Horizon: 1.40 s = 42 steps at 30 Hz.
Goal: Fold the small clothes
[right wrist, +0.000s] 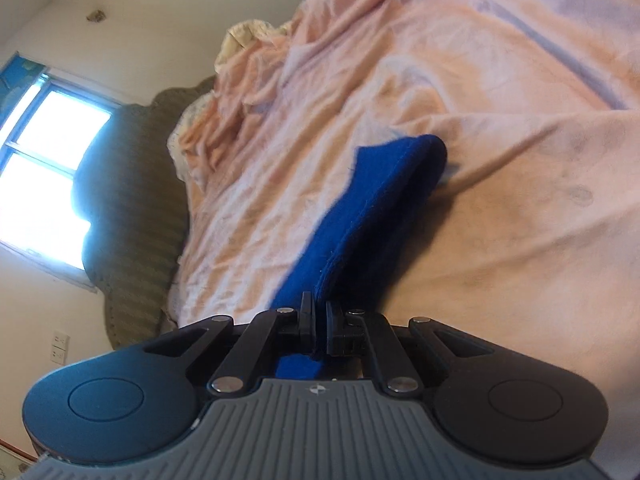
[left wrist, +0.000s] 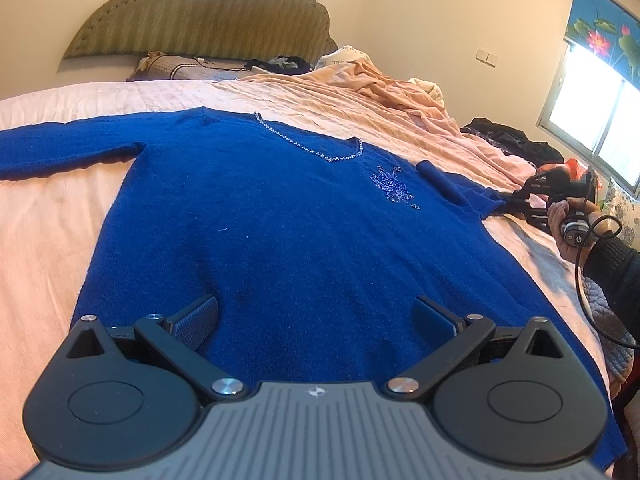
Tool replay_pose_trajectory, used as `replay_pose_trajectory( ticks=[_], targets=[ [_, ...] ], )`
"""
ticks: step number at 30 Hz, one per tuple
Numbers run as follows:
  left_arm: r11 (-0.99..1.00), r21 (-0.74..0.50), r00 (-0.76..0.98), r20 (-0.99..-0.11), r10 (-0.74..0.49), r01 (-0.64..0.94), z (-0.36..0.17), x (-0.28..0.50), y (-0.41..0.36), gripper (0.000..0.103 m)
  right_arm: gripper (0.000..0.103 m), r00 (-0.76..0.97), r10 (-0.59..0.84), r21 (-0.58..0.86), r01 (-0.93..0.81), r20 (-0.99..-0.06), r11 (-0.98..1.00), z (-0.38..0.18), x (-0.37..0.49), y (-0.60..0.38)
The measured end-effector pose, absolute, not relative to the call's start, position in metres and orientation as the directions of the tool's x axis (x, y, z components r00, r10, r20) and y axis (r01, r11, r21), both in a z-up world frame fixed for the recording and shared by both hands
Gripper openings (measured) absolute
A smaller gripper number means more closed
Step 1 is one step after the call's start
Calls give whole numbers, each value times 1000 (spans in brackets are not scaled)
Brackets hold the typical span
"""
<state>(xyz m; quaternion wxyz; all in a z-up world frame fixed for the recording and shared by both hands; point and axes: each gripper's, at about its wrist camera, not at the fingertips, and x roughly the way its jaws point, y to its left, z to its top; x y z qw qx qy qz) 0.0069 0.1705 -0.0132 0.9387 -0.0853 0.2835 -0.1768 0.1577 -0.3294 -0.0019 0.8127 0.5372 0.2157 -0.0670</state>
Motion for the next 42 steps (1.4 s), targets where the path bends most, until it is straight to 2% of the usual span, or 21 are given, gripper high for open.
replay_pose_trajectory(
  ticks=[4, 9, 14, 17, 18, 19, 20, 21, 23, 26, 30, 33, 37, 39, 41, 42],
  targets=[
    [916, -285, 777, -492, -393, 284, -14, 6, 174, 103, 10, 937, 131, 892, 255, -323, 372, 28, 148, -309],
    [898, -338, 777, -469, -420, 282, -15, 5, 181, 103, 10, 952, 217, 907, 111, -214, 407, 72, 147, -255],
    [881, -382, 777, -448, -442, 281, -16, 5, 187, 103, 10, 934, 281, 827, 25, -219, 562, 105, 156, -191],
    [878, -389, 778, -444, -445, 280, -16, 6, 188, 103, 11, 883, 401, 802, -49, -244, 596, 102, 156, -134],
    [878, -388, 778, -445, -444, 280, -16, 6, 188, 103, 14, 846, 463, 807, -69, -264, 586, 93, 158, -115],
    [879, -387, 778, -446, -444, 279, -16, 6, 188, 103, 28, 799, 524, 824, -66, -295, 563, 78, 157, -96],
    [878, -388, 778, -445, -445, 280, -16, 5, 188, 103, 50, 747, 577, 841, -47, -329, 539, 60, 155, -80],
    [876, -392, 777, -443, -446, 280, -16, 6, 188, 103, 56, 710, 601, 845, -18, -366, 535, 45, 151, -68],
    [871, -403, 777, -438, -453, 280, -17, 6, 191, 103, 54, 693, 593, 822, 1, -411, 569, 23, 131, -53],
    [864, -418, 774, -434, -461, 280, -17, 7, 193, 103, 54, 683, 598, 815, -7, -419, 579, 5, 97, -54],
    [880, -401, 743, -502, -442, 253, 4, 21, 182, 103, 52, 737, 532, 747, -56, -417, 663, 7, 63, -73],
    [822, -490, 716, -459, -526, 289, 27, 56, 171, 103, 52, 766, 513, 730, -85, -387, 678, 5, 55, -74],
    [647, -728, 655, -377, -655, 227, 17, 126, 170, 103, 57, 771, 518, 730, -103, -371, 676, 5, 55, -80],
    [591, -796, 646, -382, -661, 134, -2, 155, 169, 103, 57, 770, 531, 744, -112, -354, 659, 3, 57, -81],
    [596, -801, 639, -432, -636, 51, -19, 174, 165, 103, 57, 770, 542, 762, -115, -337, 637, 0, 58, -84],
    [604, -794, 663, -419, -620, 63, -17, 174, 163, 103, 57, 770, 546, 770, -115, -330, 628, -2, 59, -86]
  ],
)
